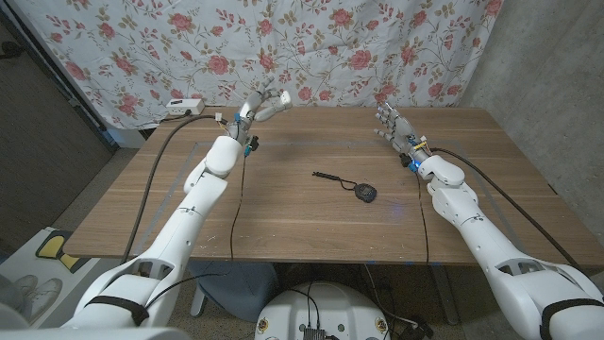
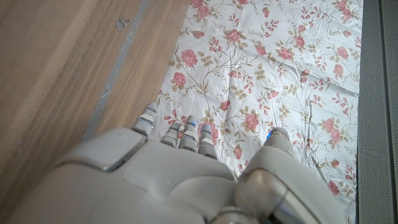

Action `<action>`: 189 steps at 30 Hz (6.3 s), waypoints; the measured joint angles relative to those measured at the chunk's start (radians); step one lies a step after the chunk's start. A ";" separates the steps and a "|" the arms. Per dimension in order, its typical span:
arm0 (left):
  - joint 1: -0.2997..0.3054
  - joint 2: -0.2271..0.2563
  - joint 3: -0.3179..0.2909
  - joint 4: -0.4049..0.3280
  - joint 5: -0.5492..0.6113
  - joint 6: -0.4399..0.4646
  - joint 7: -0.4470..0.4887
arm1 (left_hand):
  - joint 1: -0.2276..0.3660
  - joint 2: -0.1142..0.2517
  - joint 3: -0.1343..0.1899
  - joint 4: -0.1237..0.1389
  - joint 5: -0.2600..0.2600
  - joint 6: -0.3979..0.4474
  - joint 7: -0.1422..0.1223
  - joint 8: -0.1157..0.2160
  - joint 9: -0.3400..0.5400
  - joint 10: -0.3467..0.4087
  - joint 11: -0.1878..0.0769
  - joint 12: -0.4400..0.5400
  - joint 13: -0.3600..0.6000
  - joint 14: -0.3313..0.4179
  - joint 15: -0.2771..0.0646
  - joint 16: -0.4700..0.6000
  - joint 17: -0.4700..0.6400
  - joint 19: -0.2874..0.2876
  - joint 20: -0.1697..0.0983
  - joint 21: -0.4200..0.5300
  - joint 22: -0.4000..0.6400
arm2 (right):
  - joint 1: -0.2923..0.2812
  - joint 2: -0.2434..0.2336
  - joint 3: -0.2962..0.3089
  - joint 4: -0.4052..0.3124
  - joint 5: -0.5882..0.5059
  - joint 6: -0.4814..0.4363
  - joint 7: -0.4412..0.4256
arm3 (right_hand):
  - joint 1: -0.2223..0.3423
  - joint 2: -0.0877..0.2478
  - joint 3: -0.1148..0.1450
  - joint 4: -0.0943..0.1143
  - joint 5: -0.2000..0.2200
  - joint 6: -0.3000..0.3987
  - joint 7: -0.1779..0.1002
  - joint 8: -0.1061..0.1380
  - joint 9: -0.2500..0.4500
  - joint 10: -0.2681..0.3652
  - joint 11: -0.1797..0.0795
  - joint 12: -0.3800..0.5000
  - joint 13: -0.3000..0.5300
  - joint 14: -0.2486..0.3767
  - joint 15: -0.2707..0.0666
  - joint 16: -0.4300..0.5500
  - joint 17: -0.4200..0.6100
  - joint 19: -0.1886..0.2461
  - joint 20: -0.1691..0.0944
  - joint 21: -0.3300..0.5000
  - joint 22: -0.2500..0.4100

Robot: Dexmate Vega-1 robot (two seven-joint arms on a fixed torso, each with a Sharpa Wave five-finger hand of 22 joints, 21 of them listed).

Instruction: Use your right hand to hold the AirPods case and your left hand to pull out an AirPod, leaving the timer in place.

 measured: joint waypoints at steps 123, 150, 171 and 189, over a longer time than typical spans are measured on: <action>0.023 -0.336 -0.047 0.054 -0.101 -0.004 0.110 | -0.019 0.029 -0.044 0.011 0.008 0.034 0.002 0.000 0.000 0.011 0.011 -0.009 0.016 0.005 0.016 0.000 0.004 0.002 0.017 -0.010 0.005 | -0.144 0.085 -0.174 -0.300 -0.563 0.046 -0.590 | 0.680 -0.015 0.227 -0.031 0.000 -0.118 -0.046 0.000 0.000 0.282 -0.143 0.041 0.027 0.191 -0.027 0.058 0.002 0.179 -0.061 0.011 -0.005; 0.052 -0.409 -0.034 0.047 -0.133 0.029 0.099 | -0.023 0.032 -0.057 0.007 0.008 0.038 -0.002 0.000 0.000 0.011 0.011 -0.004 0.016 0.005 0.016 0.005 0.002 0.002 0.017 -0.009 0.005 | -0.138 0.104 -0.222 -0.290 -0.746 0.069 -0.784 | 0.684 -0.011 0.212 -0.016 0.000 -0.140 -0.032 0.000 0.000 0.280 -0.123 0.040 0.032 0.180 -0.030 0.058 0.011 0.156 -0.049 0.003 -0.002; 0.052 -0.453 -0.031 0.108 -0.141 -0.047 0.120 | -0.023 0.032 -0.065 0.007 0.009 0.060 -0.005 0.000 0.000 0.023 0.024 0.002 0.016 0.015 0.006 0.009 0.005 0.010 0.009 -0.009 0.005 | -0.120 0.091 -0.266 -0.297 -0.854 0.023 -0.878 | 0.676 -0.002 0.204 -0.008 0.000 -0.169 -0.014 -0.005 0.000 0.265 -0.116 0.059 0.056 0.140 -0.024 0.039 0.024 0.096 -0.028 -0.009 -0.002; 0.037 -0.524 -0.042 0.175 -0.187 -0.095 0.124 | -0.023 0.032 -0.075 0.005 0.008 0.079 -0.007 0.000 0.000 0.036 0.036 0.004 0.016 0.026 -0.004 0.012 0.005 0.029 -0.010 -0.005 0.005 | -0.094 0.113 -0.273 -0.263 -0.835 0.039 -0.921 | 0.655 0.018 0.186 0.004 0.000 -0.218 -0.018 -0.016 0.005 0.167 -0.103 0.074 0.099 0.076 -0.024 0.012 0.045 0.005 -0.016 -0.009 0.002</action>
